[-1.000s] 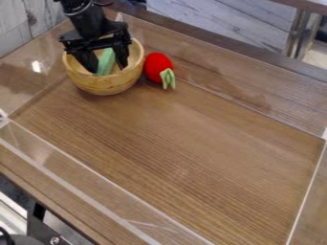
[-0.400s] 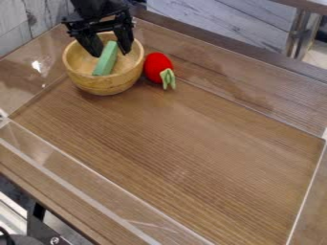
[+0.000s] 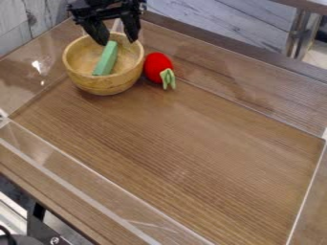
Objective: Put the green stick in the brown bowl
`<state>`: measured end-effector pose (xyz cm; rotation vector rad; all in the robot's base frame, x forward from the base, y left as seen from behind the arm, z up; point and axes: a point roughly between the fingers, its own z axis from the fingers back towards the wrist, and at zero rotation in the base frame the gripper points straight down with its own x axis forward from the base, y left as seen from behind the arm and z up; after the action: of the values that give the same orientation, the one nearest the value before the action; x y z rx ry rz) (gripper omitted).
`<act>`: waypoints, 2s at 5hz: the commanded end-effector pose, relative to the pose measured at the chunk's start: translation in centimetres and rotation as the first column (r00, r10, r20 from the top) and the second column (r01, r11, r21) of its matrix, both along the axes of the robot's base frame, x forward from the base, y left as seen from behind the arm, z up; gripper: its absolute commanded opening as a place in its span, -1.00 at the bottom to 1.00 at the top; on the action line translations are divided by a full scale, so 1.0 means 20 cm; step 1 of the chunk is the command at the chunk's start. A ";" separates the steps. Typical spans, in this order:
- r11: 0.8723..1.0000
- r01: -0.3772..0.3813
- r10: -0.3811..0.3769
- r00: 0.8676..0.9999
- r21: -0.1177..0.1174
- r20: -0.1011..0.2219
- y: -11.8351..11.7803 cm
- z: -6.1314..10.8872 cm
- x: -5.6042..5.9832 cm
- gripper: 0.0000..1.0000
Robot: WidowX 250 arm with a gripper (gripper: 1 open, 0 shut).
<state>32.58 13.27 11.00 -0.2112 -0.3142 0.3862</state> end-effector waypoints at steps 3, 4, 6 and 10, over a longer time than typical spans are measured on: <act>0.981 0.186 -0.189 0.980 0.052 0.060 0.08 0.10 0.08 1.00; 0.980 0.191 -0.194 0.980 0.051 0.051 0.09 0.10 0.07 1.00; 0.975 0.217 -0.219 0.974 0.048 0.047 0.09 0.19 0.05 1.00; 0.976 0.216 -0.216 0.976 0.039 0.005 0.17 0.11 0.04 1.00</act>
<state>33.13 16.20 11.79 -0.2336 -0.2630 0.1661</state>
